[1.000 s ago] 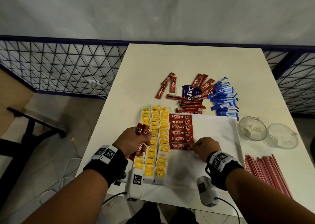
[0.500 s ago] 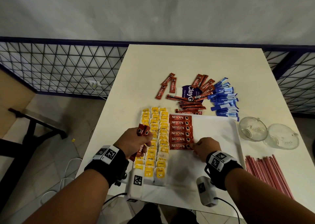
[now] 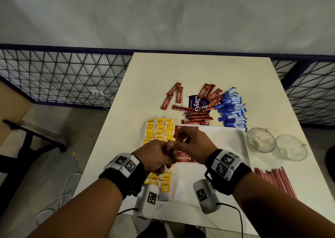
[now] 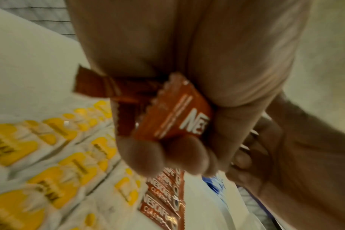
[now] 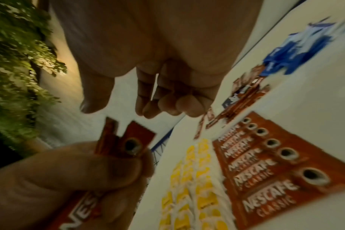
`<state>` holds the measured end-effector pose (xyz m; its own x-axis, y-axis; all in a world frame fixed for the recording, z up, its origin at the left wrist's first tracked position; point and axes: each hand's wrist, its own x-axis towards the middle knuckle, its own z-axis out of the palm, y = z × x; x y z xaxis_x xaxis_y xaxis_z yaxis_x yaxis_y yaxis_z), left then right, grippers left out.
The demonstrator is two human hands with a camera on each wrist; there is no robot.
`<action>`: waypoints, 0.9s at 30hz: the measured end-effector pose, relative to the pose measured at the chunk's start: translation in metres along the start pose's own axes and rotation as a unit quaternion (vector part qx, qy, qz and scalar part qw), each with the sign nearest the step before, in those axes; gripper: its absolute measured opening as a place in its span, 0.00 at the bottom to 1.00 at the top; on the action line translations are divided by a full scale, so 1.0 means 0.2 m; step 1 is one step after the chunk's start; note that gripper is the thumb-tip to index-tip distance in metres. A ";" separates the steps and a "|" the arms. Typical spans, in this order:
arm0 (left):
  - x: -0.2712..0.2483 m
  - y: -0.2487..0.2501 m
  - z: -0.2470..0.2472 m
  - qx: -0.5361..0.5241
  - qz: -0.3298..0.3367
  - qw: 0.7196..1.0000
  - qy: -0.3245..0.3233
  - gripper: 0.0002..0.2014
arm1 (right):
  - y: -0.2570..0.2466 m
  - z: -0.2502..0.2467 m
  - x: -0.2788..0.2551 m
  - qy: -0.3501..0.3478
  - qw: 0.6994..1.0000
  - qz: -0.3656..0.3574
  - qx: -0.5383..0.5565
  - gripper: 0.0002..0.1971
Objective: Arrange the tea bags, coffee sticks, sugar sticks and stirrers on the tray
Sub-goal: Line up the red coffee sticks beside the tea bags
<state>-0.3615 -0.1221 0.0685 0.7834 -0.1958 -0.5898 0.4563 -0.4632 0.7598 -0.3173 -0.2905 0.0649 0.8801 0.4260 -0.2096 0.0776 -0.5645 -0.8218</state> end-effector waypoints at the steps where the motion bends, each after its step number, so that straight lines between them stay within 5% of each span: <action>1: 0.01 0.02 0.01 0.023 0.007 1.000 -0.005 0.04 | -0.01 0.00 0.01 -0.007 1.000 -0.008 -0.012 0.11; 5: 0.02 0.07 0.02 0.056 0.018 0.998 -0.018 0.05 | 0.02 -0.03 0.02 -0.008 1.000 0.011 -0.025 0.04; 9: 0.00 0.02 -0.02 0.034 0.004 0.999 -0.019 0.04 | 0.10 -0.07 0.00 0.039 0.997 0.054 0.039 0.06; 13: -0.02 -0.12 -0.08 -0.116 -0.032 0.992 0.048 0.06 | 0.16 -0.14 -0.04 0.085 0.971 0.123 0.189 0.06; 17: -0.01 -0.11 -0.04 -0.264 -0.004 0.959 0.102 0.12 | 0.20 -0.16 -0.06 0.098 0.963 0.141 0.209 0.07; 23: 0.06 -0.02 0.03 -0.221 0.031 0.964 0.143 0.11 | 0.18 -0.13 -0.08 0.083 0.956 0.135 0.247 0.07; 27: 0.07 -0.04 0.05 -0.162 0.035 0.973 0.163 0.11 | 0.23 -0.12 -0.10 0.082 0.970 0.145 0.179 0.05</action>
<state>-0.3587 -0.1295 0.0523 0.8851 0.0922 -0.4562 0.4653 -0.1522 0.8720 -0.3205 -0.3431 0.0443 0.9055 0.1517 -0.3963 -0.3259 -0.3494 -0.8785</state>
